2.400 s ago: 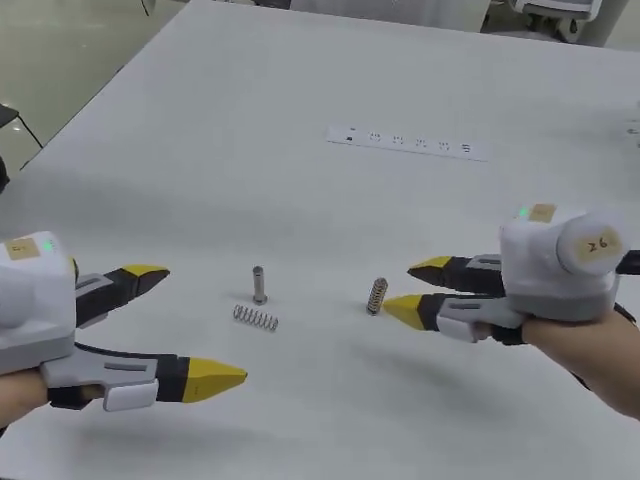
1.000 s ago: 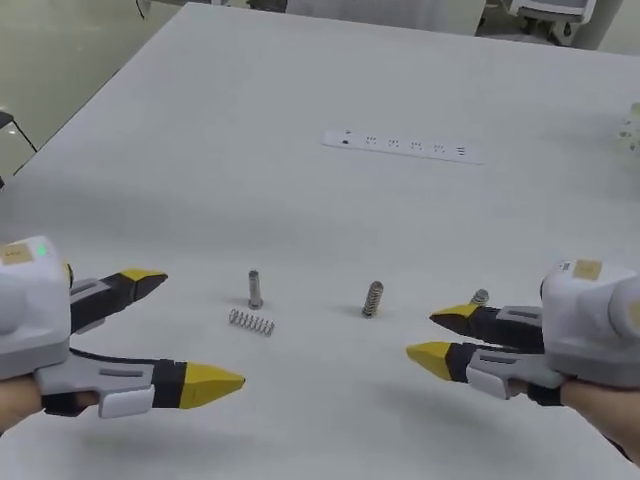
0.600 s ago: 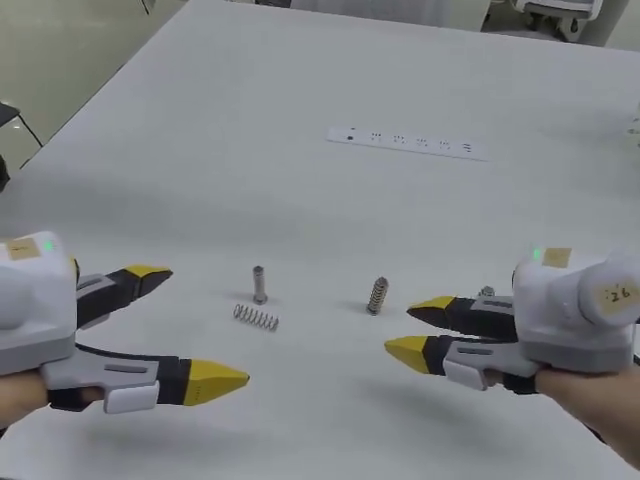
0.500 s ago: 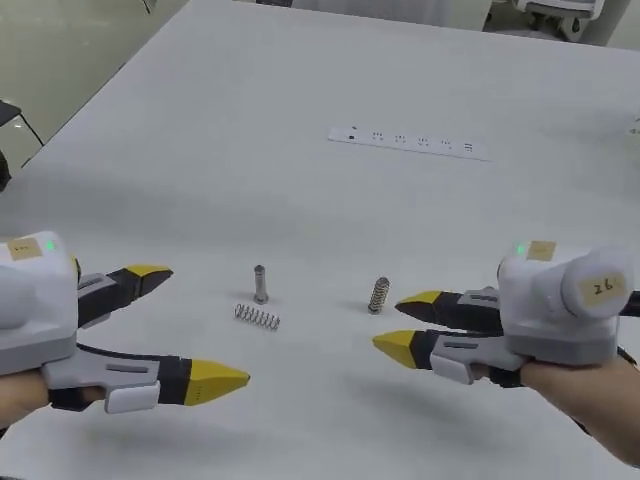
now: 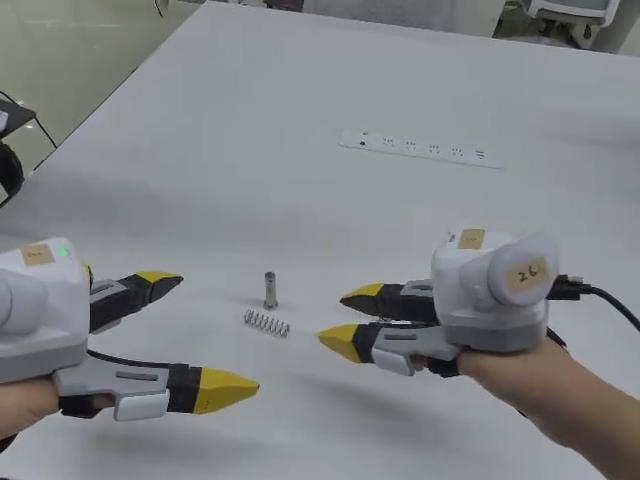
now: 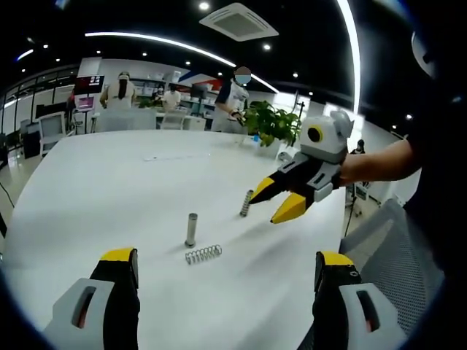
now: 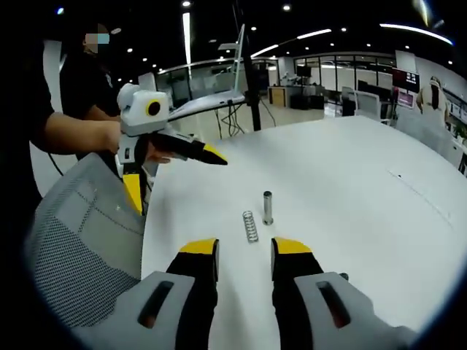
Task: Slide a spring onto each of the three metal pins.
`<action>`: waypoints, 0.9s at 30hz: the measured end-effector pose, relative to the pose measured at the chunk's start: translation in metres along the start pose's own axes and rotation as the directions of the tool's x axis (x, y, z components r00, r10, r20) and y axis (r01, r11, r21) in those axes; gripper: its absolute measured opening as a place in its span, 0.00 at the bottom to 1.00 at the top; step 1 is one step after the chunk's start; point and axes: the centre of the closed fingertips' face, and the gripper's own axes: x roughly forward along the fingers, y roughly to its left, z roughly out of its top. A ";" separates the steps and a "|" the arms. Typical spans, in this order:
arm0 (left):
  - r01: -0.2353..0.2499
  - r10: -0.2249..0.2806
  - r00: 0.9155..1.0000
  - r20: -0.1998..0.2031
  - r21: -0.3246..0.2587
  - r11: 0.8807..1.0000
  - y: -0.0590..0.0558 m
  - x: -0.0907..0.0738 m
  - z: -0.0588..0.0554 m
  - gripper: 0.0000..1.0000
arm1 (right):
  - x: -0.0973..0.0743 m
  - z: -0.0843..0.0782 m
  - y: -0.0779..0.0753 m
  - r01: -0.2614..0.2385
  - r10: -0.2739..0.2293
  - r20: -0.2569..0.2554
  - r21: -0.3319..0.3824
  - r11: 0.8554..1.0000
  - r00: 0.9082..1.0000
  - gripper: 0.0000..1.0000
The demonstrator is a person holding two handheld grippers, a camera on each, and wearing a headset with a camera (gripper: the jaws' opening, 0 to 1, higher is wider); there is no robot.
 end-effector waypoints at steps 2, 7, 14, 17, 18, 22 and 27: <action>0.000 0.000 1.000 0.001 -0.002 1.000 0.000 0.000 0.000 0.98 | 0.009 0.003 0.004 -0.015 0.015 -0.002 -0.009 1.000 1.000 0.26; 0.001 -0.001 1.000 -0.001 -0.002 1.000 0.001 -0.001 0.000 0.98 | 0.023 0.004 0.007 -0.028 0.027 -0.018 -0.033 0.999 0.999 0.26; 0.005 -0.005 1.000 -0.007 0.005 1.000 0.000 0.000 -0.002 0.98 | 0.037 0.006 0.004 -0.033 0.031 -0.034 -0.045 0.998 0.999 0.24; 0.008 -0.008 1.000 -0.013 0.008 1.000 0.000 0.000 -0.004 0.98 | 0.041 0.004 0.003 -0.034 0.032 -0.044 -0.046 0.998 0.999 0.24; 0.007 -0.007 1.000 -0.016 0.010 1.000 0.000 0.000 -0.005 0.98 | 0.044 0.002 0.004 -0.038 0.035 -0.050 -0.048 0.998 0.998 0.24; 0.009 -0.008 1.000 -0.016 0.008 1.000 0.000 0.000 -0.006 0.98 | 0.052 -0.005 0.001 -0.035 0.030 -0.076 -0.054 0.998 0.997 0.23; 0.011 -0.010 1.000 -0.018 0.003 1.000 -0.001 0.000 -0.007 0.98 | 0.061 -0.012 -0.001 -0.038 0.033 -0.104 -0.053 0.998 0.994 0.23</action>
